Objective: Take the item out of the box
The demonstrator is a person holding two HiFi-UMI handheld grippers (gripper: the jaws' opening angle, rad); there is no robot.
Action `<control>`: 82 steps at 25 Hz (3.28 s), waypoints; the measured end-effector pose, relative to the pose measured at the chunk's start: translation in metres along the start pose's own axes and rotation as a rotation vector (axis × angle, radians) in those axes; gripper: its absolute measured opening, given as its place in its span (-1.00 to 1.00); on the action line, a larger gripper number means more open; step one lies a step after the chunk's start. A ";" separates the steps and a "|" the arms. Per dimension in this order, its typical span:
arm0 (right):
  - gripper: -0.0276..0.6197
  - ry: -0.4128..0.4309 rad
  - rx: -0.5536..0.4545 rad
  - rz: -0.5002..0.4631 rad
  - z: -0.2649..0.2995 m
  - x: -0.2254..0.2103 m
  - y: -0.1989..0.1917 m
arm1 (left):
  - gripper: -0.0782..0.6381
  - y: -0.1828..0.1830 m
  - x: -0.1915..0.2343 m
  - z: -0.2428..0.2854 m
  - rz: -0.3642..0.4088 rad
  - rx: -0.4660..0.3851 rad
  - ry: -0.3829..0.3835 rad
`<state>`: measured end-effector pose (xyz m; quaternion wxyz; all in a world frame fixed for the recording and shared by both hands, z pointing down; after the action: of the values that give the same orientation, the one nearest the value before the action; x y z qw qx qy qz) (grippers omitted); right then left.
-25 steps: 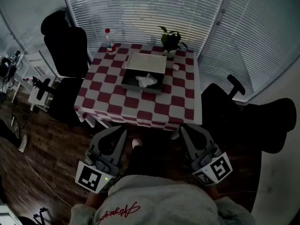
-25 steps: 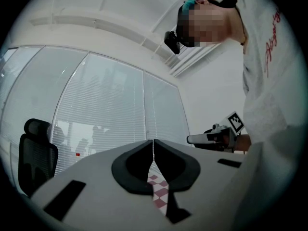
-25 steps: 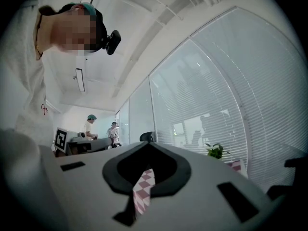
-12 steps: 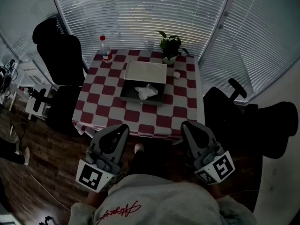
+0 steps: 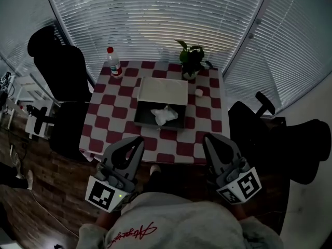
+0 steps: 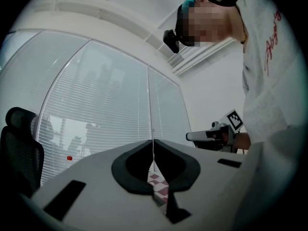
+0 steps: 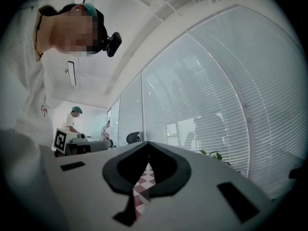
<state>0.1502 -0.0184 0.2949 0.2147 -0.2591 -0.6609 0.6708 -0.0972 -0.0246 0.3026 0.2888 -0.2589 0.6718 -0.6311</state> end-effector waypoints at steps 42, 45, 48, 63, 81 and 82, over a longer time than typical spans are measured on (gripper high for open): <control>-0.89 0.015 -0.029 0.024 0.123 -0.085 0.023 | -0.73 0.011 0.110 0.101 0.031 -0.011 -0.023; -0.89 0.034 -0.037 0.009 0.122 -0.093 0.027 | -0.73 0.010 0.107 0.104 0.046 -0.004 -0.003; -0.89 0.048 -0.029 0.009 0.119 -0.097 0.025 | -0.73 0.009 0.103 0.106 0.032 -0.009 0.014; -0.88 0.143 0.064 -0.025 0.139 -0.090 0.011 | -0.73 0.004 0.107 0.084 0.020 0.005 0.088; -0.58 0.238 0.155 -0.029 0.155 -0.079 -0.011 | -0.73 0.004 0.105 0.067 0.028 0.024 0.144; -0.58 0.241 0.161 -0.031 0.156 -0.078 -0.014 | -0.73 0.004 0.106 0.066 0.028 0.025 0.147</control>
<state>0.1112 -0.1881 0.3123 0.3230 -0.3096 -0.5782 0.6823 -0.1241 -0.1453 0.2895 0.2504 -0.1989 0.6868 -0.6527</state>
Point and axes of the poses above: the fingertips, and each gripper's own axes: z forward along the fingers, x to its left, y out of its top, the point moved 7 cm from there along -z, backward along the fingers, and after that the axes turned 7 degrees about x, right-handed, at the moved point
